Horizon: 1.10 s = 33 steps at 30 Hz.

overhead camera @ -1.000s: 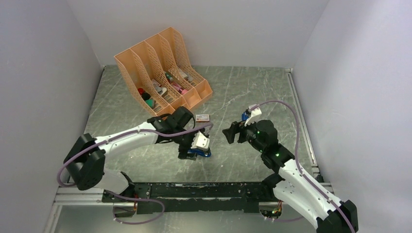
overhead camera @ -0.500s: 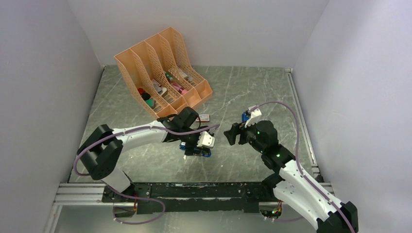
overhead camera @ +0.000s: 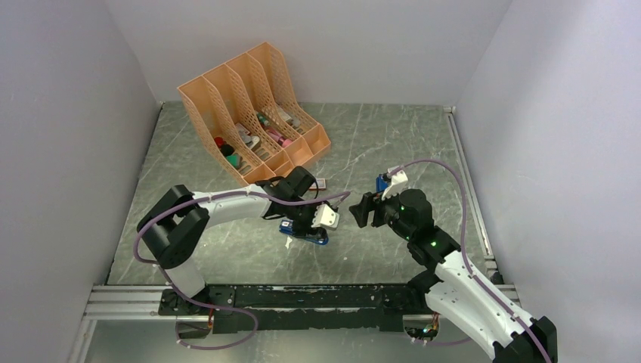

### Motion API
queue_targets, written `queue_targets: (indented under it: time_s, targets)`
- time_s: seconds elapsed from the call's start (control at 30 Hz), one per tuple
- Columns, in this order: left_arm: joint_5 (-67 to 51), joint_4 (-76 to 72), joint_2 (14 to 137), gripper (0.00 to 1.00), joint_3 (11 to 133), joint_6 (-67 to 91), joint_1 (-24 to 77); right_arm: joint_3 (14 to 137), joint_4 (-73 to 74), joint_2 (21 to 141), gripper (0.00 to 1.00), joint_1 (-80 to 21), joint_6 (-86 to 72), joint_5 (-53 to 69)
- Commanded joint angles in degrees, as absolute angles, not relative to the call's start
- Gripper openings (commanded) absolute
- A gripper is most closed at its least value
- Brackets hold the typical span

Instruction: Load the staples into the stapler

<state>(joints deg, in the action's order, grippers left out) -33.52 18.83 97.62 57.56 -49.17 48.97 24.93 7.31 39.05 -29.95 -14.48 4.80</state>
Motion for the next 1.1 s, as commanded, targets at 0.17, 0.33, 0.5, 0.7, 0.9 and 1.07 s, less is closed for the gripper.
queue_targets:
  time_s: [0.17, 0.33, 0.5, 0.7, 0.9, 1.07]
  targets:
    - [-36.92, 20.42, 98.28, 0.42, 60.01, -51.76, 49.44, 24.08, 7.08, 38.52, 0.74, -29.54, -15.58, 4.17]
    - [-39.52, 23.26, 98.18, 0.25, 62.06, -52.06, 49.46, 24.0, 7.67, 38.71, 0.77, -29.56, -21.85, 1.37]
    - [-37.54, 16.71, 93.0, 0.23, 59.24, -43.63, 49.53, 24.61, 8.31, 40.13, 0.78, -29.55, -29.04, 0.97]
    - [-34.86, 4.61, 88.05, 0.07, 55.48, -27.94, 48.08, 23.68, 4.54, 42.55, 0.78, -29.58, -39.37, 5.24]
    - [-30.43, -5.19, 80.81, 0.07, 48.66, -21.41, 48.08, 19.99, -3.74, 45.69, 0.72, -29.59, -46.29, 9.99]
    - [-28.55, -5.71, 79.53, 0.07, 47.97, -20.94, 48.12, 20.76, -2.86, 50.1, 0.7, -29.6, -44.96, 10.72]
